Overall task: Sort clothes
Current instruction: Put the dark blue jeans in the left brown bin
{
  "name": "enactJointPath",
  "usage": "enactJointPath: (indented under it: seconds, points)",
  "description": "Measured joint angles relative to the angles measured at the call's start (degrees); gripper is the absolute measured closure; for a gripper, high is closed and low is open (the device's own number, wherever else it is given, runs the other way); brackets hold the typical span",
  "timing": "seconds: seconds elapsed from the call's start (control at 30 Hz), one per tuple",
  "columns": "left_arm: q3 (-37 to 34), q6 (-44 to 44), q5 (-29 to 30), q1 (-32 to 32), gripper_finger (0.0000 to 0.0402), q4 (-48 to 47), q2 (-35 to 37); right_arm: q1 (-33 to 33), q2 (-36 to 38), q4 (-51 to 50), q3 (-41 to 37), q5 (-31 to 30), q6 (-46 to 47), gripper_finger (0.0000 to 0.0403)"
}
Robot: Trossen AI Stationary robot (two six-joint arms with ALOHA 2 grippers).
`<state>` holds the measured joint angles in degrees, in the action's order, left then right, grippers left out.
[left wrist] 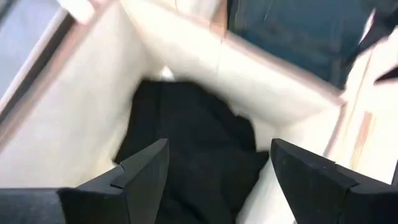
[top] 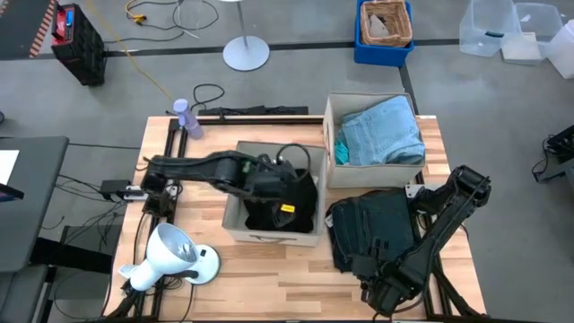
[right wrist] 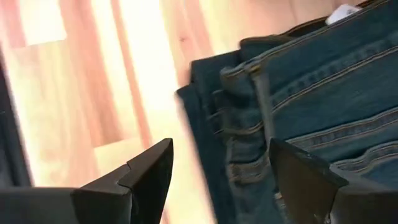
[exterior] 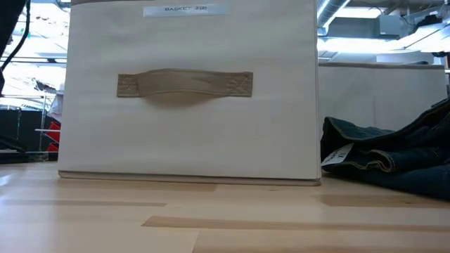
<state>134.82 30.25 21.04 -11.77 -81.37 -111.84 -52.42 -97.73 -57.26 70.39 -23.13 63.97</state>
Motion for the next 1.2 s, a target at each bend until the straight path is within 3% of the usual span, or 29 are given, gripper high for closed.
enactJointPath:
  seconds: [0.5,0.83,1.03,1.2]
  points:
    - [0.0,-14.1,17.1,-8.7,0.0146,19.1,7.5,-5.0,0.0,3.3,-5.9,-0.4,8.1,0.0122]
    - [-0.1,-11.1,16.8,-11.7,0.0146,19.1,7.8,-2.8,0.0,-0.7,-8.3,-2.2,4.6,0.0122]
    - [-0.1,-9.6,16.8,-12.8,0.0146,19.1,7.9,-1.7,0.1,10.7,-15.4,2.6,-2.7,0.0122]
    - [-0.1,-8.5,18.1,-13.6,0.0146,19.1,7.9,-0.9,0.3,8.6,-17.1,2.0,0.7,0.0122]
